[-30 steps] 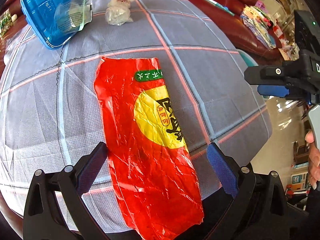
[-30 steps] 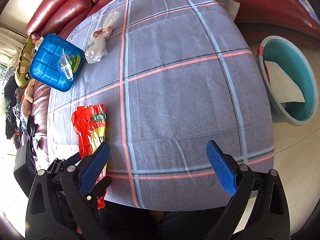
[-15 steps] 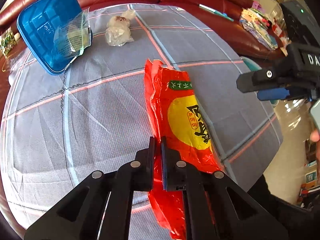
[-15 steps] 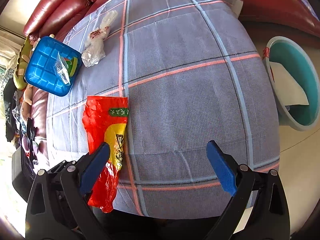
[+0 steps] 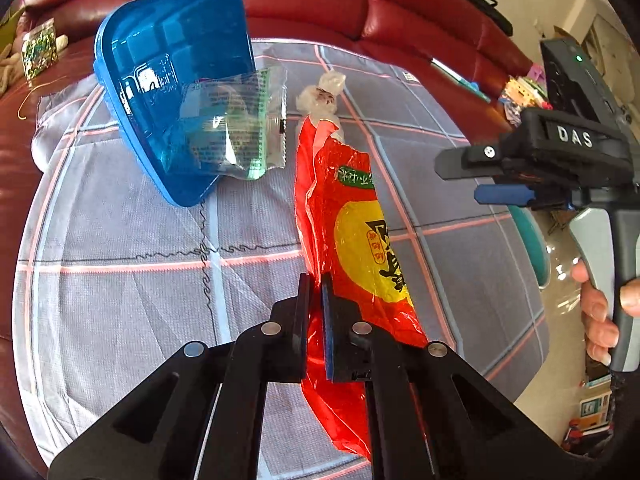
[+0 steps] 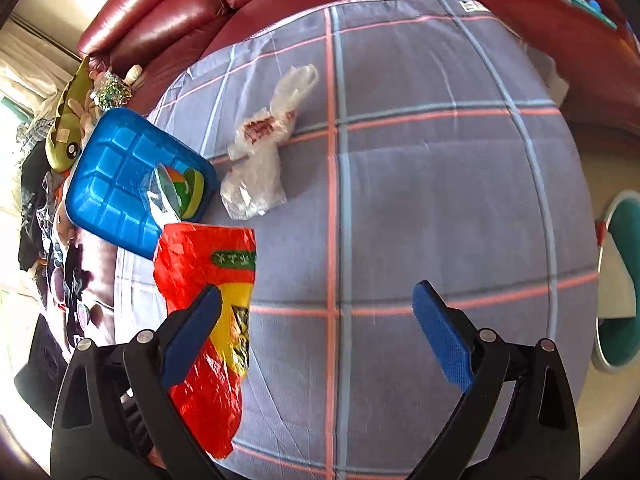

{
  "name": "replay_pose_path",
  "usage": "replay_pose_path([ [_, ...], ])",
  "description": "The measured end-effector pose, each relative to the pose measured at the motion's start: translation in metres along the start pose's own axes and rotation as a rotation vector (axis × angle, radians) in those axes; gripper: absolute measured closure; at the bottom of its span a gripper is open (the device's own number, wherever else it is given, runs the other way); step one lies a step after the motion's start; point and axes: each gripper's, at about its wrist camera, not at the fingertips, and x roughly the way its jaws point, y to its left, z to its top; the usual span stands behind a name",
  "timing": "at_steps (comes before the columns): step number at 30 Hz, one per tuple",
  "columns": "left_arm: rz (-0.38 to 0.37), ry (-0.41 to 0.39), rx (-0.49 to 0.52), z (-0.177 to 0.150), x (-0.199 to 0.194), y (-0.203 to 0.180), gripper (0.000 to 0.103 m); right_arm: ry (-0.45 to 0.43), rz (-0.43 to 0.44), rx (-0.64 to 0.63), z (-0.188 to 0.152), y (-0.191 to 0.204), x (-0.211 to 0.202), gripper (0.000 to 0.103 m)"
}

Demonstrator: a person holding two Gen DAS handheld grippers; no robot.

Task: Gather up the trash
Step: 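Grasp the large red-yellow bag with the left tool while the right tool grasps the clear plastic bag, then carry both bags over the teal bin and open the left tool to drop the red bag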

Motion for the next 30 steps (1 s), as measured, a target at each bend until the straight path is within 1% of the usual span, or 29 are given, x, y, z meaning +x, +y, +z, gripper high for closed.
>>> replay_pose_path([
  [2, -0.009, 0.009, -0.003, 0.001, 0.004, 0.007, 0.097, 0.017, 0.025, -0.012, 0.02, 0.01, 0.014, 0.014],
  [3, -0.014, 0.016, -0.01, 0.002, 0.007, 0.009, 0.097, 0.025, 0.034, -0.017, 0.028, 0.014, 0.021, 0.019],
  [6, -0.041, 0.035, -0.029, 0.006, 0.016, 0.016, 0.097, 0.034, 0.041, -0.039, 0.045, 0.026, 0.039, 0.024],
  [8, -0.043, 0.042, -0.031, 0.008, 0.021, 0.018, 0.097, 0.051, 0.054, -0.043, 0.053, 0.032, 0.055, 0.029],
  [9, -0.045, 0.045, -0.033, 0.008, 0.023, 0.019, 0.097, 0.055, 0.054, -0.045, 0.056, 0.034, 0.061, 0.036],
  [10, -0.048, 0.05, -0.037, 0.009, 0.024, 0.02, 0.097, 0.059, 0.05, -0.052, 0.06, 0.037, 0.068, 0.04],
  [13, -0.05, 0.062, -0.047, 0.009, 0.027, 0.023, 0.096, 0.074, 0.057, -0.059, 0.066, 0.042, 0.081, 0.041],
  [14, -0.051, 0.064, -0.052, 0.01, 0.028, 0.025, 0.096, 0.061, 0.048, -0.073, 0.067, 0.045, 0.08, 0.041],
  [15, -0.052, 0.066, -0.057, 0.012, 0.029, 0.026, 0.096, 0.054, 0.043, -0.09, 0.069, 0.048, 0.081, 0.045],
  [16, -0.052, 0.068, -0.062, 0.012, 0.029, 0.027, 0.094, 0.053, 0.042, -0.101, 0.072, 0.05, 0.083, 0.058],
  [17, -0.052, 0.067, -0.066, 0.012, 0.029, 0.027, 0.093, 0.055, 0.034, -0.109, 0.073, 0.052, 0.084, 0.067],
  [18, -0.053, 0.068, -0.073, 0.013, 0.03, 0.027, 0.093, 0.054, 0.019, -0.118, 0.073, 0.054, 0.086, 0.079],
  [20, -0.059, 0.069, -0.084, 0.014, 0.03, 0.027, 0.092, 0.042, 0.013, -0.13, 0.072, 0.055, 0.084, 0.08],
  [23, -0.052, 0.067, -0.079, 0.019, 0.031, 0.027, 0.084, 0.028, 0.023, -0.122, 0.067, 0.044, 0.073, 0.082],
  [25, -0.054, 0.065, -0.061, 0.02, 0.032, 0.021, 0.066, 0.008, 0.015, -0.118, 0.064, 0.034, 0.061, 0.082],
  [26, -0.038, 0.062, -0.048, 0.021, 0.032, 0.016, 0.063, -0.005, 0.009, -0.118, 0.062, 0.029, 0.055, 0.082],
  [27, -0.021, 0.06, -0.037, 0.021, 0.033, 0.013, 0.057, -0.013, 0.005, -0.116, 0.06, 0.024, 0.05, 0.082],
  [28, -0.018, 0.058, -0.031, 0.022, 0.034, 0.009, 0.05, -0.022, 0.0, -0.111, 0.057, 0.018, 0.043, 0.082],
  [29, -0.02, 0.057, -0.029, 0.023, 0.035, 0.006, 0.047, -0.026, 0.0, -0.107, 0.054, 0.013, 0.039, 0.082],
  [30, -0.014, 0.054, -0.021, 0.023, 0.036, 0.002, 0.041, -0.031, 0.002, -0.101, 0.052, 0.008, 0.034, 0.082],
])
